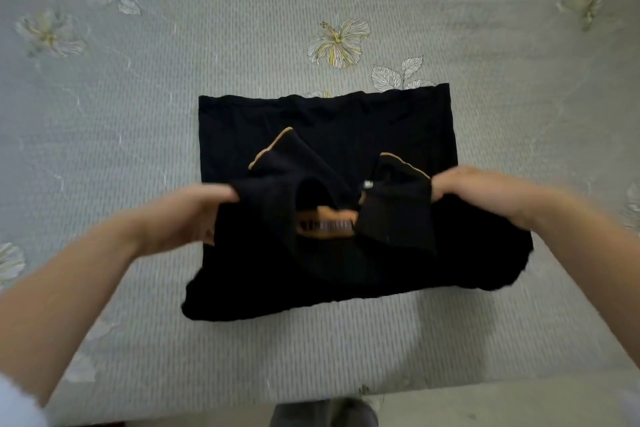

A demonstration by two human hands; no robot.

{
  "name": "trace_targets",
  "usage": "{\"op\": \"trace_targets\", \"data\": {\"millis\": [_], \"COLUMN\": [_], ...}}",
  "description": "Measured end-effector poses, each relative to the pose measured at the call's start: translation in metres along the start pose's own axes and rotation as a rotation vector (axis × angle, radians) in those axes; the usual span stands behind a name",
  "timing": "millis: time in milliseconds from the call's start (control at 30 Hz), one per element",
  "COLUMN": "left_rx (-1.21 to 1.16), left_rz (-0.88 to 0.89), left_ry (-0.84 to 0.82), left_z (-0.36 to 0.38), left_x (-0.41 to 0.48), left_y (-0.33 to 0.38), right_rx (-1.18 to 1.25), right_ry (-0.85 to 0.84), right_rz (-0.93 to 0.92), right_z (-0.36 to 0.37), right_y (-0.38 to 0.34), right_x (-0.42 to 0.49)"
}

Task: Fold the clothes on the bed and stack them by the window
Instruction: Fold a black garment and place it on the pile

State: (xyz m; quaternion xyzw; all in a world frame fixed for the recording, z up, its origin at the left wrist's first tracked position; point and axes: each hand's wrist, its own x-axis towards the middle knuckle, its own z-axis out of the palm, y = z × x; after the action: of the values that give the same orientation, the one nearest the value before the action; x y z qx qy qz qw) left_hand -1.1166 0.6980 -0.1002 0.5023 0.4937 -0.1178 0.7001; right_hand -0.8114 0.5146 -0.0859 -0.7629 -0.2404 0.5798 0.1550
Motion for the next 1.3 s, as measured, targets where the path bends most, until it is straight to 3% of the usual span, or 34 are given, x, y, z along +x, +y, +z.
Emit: {"op": "trace_targets", "data": {"millis": [67,167,267,400,533,633,700,800,867,933,1067,1200,1300], "left_rx": [-0.032,0.188,0.293,0.402,0.180,0.444,0.719,0.970,1.114,1.240,1.245,1.165,1.148], "left_rz": [0.060,-0.011,-0.030,0.152,0.229,0.240,0.416,0.685,0.684,0.610,0.517,0.519,0.556], "left_ry": [0.042,0.297,0.323,0.381,0.544,0.813,0.944,0.763,0.529,0.424,0.438,0.485,0.474], "left_z": [-0.022,-0.037,-0.042,-0.042,-0.044,-0.044,-0.027,0.021,0.055,0.074,0.082,0.100,0.132], "left_x": [0.018,0.046,0.063,0.071,0.085,0.090,0.084,0.072,0.064,0.063,0.065,0.061,0.060], "left_y": [0.021,0.029,0.017,-0.003,-0.003,-0.006,-0.011,-0.033,-0.059,-0.084,-0.091,-0.082,-0.077], "right_rx": [0.041,-0.257,-0.327,-0.377,-0.369,-0.487,-0.546,-0.739,-0.934,-1.037,-0.930,-0.527,-0.562], "right_ry": [0.222,0.507,0.555,0.608,0.669,0.850,0.932,0.803,0.606,0.521,0.637,0.734,0.706], "right_rz": [-0.039,-0.099,-0.130,-0.132,-0.141,-0.141,-0.266,-0.518,-0.496,-0.380,-0.265,-0.294,-0.360], "right_z": [-0.006,-0.009,0.003,0.014,0.012,0.017,0.032,0.067,0.077,0.069,0.034,0.009,-0.005], "right_y": [-0.016,-0.013,0.000,0.011,0.002,-0.004,-0.002,0.013,0.031,0.048,0.061,0.052,0.047], "right_x": [0.028,0.067,0.079,0.082,0.089,0.092,0.086,0.073,0.068,0.070,0.078,0.089,0.101]}}
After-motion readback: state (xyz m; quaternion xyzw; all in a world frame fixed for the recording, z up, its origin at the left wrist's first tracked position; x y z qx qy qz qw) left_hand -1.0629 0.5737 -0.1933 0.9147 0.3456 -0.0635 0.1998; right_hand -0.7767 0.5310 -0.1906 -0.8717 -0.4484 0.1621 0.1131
